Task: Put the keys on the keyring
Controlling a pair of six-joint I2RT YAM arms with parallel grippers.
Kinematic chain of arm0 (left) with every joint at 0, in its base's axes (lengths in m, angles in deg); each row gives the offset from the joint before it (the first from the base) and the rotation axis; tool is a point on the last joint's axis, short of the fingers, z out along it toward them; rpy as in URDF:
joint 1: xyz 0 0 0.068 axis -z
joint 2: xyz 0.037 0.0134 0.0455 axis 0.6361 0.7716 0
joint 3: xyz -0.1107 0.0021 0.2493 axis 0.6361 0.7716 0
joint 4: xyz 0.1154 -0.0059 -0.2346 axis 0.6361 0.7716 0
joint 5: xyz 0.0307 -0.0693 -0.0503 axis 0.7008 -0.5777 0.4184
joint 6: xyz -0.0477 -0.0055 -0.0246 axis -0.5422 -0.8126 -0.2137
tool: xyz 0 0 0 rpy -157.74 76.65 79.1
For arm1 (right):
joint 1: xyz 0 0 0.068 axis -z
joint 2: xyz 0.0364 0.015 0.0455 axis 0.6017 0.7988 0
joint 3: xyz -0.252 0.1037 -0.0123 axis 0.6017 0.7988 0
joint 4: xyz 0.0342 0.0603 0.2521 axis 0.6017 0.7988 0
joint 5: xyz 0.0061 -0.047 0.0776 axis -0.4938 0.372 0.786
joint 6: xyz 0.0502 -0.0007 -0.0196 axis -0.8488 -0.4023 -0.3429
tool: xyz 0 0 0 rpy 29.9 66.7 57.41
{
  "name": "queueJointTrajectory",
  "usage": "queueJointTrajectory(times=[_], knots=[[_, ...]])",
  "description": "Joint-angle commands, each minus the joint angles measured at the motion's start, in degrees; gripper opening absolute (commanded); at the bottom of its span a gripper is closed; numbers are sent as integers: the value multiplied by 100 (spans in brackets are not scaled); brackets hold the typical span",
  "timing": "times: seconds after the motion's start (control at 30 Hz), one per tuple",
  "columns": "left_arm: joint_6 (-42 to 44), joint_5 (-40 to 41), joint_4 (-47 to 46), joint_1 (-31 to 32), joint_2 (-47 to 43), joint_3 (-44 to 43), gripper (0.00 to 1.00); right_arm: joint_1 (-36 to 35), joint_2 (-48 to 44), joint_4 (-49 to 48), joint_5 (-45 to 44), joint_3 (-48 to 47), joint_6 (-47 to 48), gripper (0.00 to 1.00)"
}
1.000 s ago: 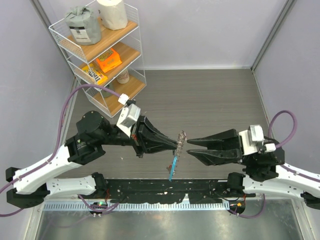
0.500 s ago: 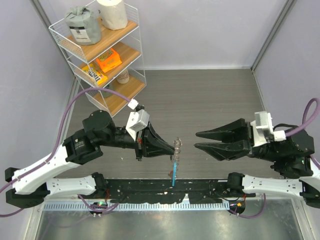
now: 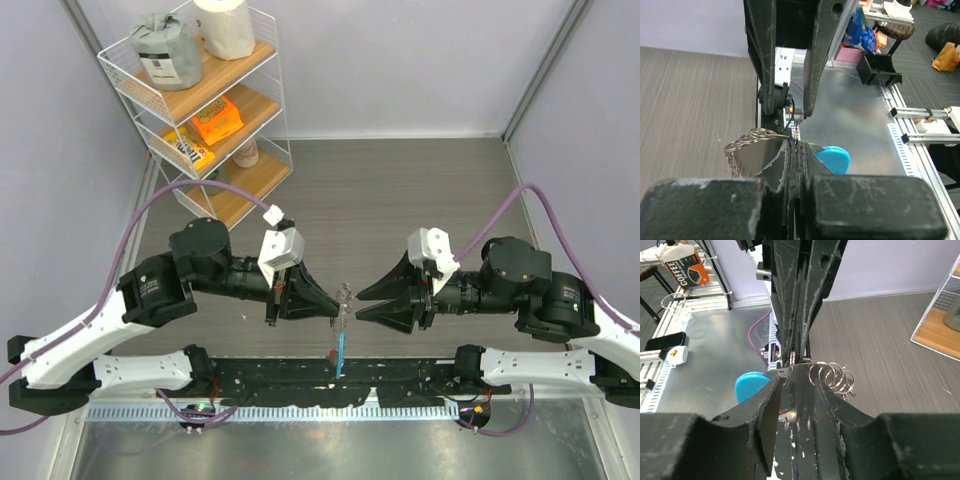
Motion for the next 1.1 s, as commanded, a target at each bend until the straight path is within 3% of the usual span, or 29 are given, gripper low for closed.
queueJointTrajectory(times=[0.0, 0.7, 0.83, 0.97, 1.07], knots=[[153, -134, 237, -6, 48, -230, 0, -18, -12, -65, 271, -87, -175, 39], [179, -222, 404, -6, 162, -292, 0, -18, 445, -153, 430, -121, -228, 36], [179, -222, 430, -6, 171, -301, 0, -18, 462, -153, 482, -104, -219, 28], [179, -179, 430, -15, 153, -283, 0, -18, 506, -100, 526, -130, -219, 6], [171, -161, 431, -15, 153, -283, 0, -18, 471, -214, 535, -52, -193, 6]])
